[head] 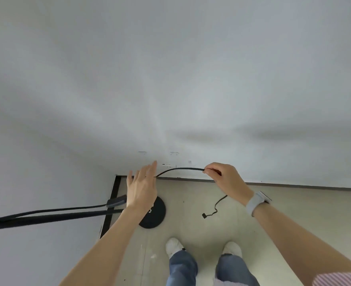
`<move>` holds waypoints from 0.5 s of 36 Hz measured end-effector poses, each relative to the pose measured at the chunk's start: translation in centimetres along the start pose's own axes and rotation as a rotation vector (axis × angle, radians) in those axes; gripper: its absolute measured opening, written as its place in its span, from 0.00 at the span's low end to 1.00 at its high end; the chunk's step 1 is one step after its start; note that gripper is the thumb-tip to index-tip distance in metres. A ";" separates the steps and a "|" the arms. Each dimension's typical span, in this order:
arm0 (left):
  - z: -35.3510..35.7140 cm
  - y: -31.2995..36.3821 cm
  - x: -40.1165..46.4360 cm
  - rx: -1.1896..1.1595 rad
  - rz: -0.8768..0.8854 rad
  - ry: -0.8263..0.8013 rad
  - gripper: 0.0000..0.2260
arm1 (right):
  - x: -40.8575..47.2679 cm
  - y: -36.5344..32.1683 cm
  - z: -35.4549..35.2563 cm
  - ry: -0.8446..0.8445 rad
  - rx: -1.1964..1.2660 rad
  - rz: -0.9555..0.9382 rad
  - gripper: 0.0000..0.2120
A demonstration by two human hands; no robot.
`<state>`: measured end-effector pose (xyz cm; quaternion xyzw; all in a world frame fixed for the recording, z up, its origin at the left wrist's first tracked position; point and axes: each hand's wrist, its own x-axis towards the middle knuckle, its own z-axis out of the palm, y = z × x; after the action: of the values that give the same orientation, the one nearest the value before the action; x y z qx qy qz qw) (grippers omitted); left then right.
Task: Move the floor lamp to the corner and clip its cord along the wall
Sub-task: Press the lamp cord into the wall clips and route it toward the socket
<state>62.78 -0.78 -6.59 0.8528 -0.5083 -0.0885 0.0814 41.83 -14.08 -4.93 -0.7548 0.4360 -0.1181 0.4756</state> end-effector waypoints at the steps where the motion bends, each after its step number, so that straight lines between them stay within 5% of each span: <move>1: 0.8 0.0 0.2 -0.013 0.023 0.002 0.23 | 0.4 0.0 1.0 -0.003 0.020 -0.002 0.09; 8: 6.6 -0.1 0.8 -0.101 0.077 0.170 0.18 | 4.1 0.8 7.0 0.022 0.115 -0.042 0.09; 18: 14.6 -7.6 5.8 -0.050 -0.173 0.496 0.06 | 11.8 7.2 15.3 -0.102 -0.028 -0.166 0.08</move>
<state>68.62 -3.04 -22.88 0.8864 -0.3958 0.1039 0.2166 54.00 -14.99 -21.61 -0.7999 0.3488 -0.1127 0.4752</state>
